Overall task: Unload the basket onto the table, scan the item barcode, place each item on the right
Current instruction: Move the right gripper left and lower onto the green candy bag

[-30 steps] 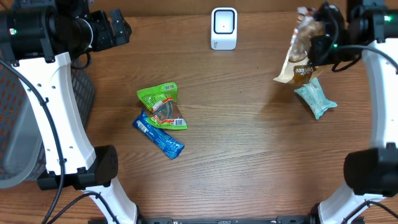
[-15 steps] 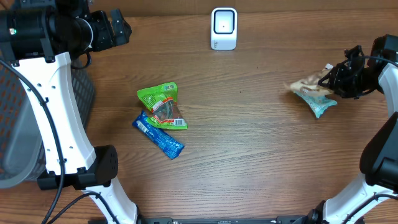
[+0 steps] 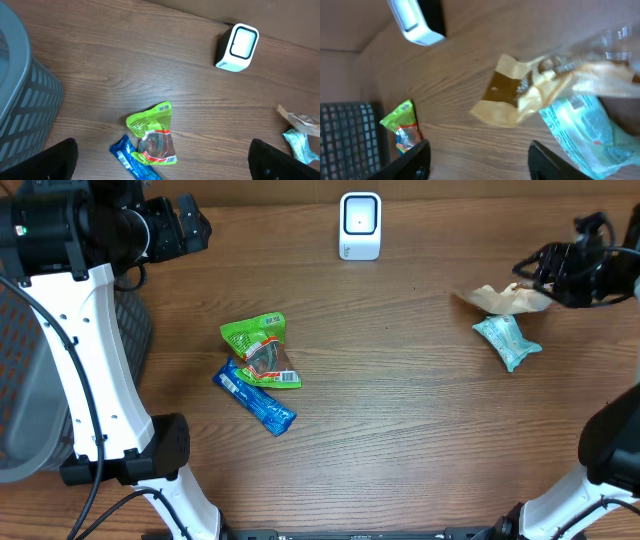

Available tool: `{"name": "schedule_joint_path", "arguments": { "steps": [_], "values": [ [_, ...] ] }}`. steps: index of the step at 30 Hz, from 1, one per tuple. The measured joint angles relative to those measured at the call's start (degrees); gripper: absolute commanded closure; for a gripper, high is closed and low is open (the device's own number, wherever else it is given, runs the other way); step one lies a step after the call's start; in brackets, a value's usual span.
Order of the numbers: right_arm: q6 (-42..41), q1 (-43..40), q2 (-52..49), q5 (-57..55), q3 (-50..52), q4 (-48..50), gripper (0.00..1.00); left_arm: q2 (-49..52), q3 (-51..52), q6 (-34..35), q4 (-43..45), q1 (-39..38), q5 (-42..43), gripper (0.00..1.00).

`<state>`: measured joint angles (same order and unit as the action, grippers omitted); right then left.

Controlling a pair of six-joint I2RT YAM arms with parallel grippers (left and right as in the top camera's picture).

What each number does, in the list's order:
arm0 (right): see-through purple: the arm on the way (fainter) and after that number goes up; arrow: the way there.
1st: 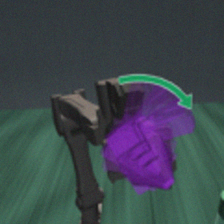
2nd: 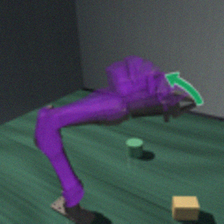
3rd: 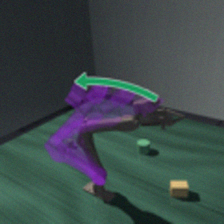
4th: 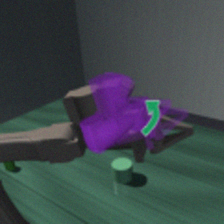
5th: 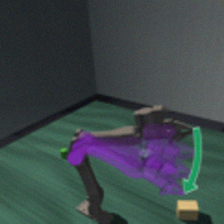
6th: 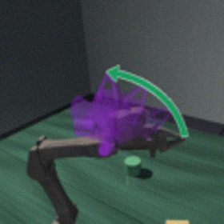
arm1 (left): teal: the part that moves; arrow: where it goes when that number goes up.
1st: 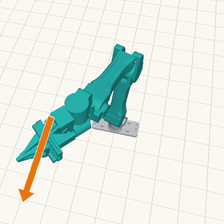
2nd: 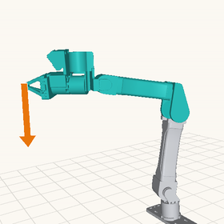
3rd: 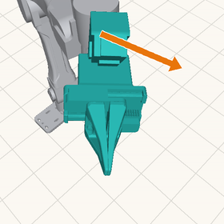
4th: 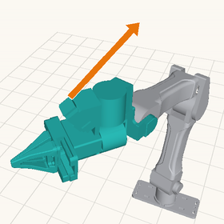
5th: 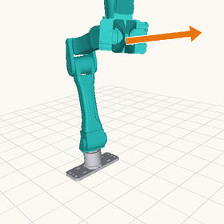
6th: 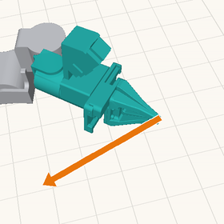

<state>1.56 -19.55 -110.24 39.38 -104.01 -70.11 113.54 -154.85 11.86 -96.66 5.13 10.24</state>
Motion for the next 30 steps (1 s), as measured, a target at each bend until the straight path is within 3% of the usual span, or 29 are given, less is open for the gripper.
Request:
{"name": "schedule_joint_path", "arguments": {
  "steps": [7, 17, 20, 30],
  "values": [
    [-1.6, 6.93, 1.97, 0.72, -1.38, 0.39, 0.33, 0.0, 0.0, 0.0, 0.0, 0.0, 0.02, 0.0],
    [-5.7, 32.98, 1.7, -5.66, -0.24, 13.0, 0.28, 0.0, 0.0, 0.0, -0.02, 0.0, 0.02, 0.0],
    [-7.23, 40.52, -1.75, -7.82, 0.33, 17.44, 0.28, 0.0, 0.0, 0.0, 0.0, 0.0, 0.02, 0.0],
    [-8.5, 52.24, -17.31, -9.75, 1.77, 23.8, 0.33, 0.0, 0.0, 0.0, 0.0, 0.0, 0.02, 0.0]
  ]
}}
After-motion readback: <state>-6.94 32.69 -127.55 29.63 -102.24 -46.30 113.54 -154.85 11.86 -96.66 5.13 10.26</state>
